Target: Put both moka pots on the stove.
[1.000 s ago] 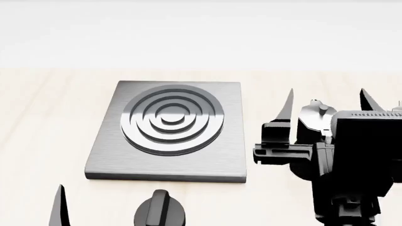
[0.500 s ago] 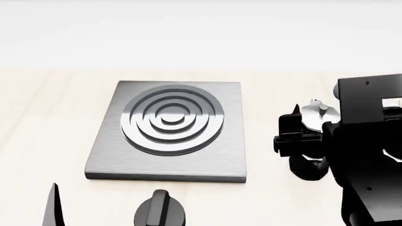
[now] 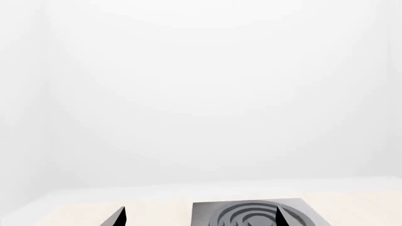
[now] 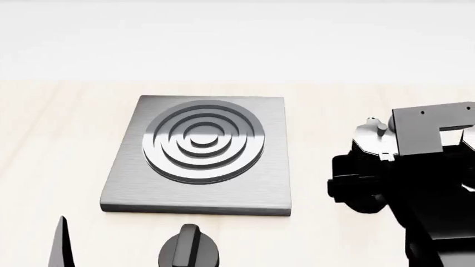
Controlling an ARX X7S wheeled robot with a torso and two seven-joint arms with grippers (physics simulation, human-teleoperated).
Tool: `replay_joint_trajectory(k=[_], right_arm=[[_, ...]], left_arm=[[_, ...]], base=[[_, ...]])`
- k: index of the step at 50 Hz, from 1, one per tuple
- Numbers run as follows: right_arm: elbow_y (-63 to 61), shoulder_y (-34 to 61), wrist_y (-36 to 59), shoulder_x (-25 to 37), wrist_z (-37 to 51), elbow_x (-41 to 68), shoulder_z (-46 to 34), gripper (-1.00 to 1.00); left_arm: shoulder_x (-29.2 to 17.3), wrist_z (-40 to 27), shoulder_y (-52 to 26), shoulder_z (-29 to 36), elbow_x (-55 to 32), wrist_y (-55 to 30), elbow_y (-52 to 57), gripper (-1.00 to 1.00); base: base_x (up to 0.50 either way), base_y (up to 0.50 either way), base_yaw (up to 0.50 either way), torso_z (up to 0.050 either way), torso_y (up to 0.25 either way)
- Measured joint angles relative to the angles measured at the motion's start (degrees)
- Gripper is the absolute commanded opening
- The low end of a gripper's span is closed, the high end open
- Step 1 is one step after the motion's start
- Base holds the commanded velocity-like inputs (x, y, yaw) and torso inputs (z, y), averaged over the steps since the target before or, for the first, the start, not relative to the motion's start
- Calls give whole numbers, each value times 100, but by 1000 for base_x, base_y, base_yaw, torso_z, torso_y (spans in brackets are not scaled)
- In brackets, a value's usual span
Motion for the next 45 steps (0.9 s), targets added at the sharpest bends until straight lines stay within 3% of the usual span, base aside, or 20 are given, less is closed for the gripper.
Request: replay_joint_trajectory(k=[45], right_arm=[[1612, 68, -947, -117, -188, -319, -233, 100]], left_arm=[[-52, -83, -89, 193, 44, 22, -145, 100]], base=[[0, 0, 0, 0, 0]])
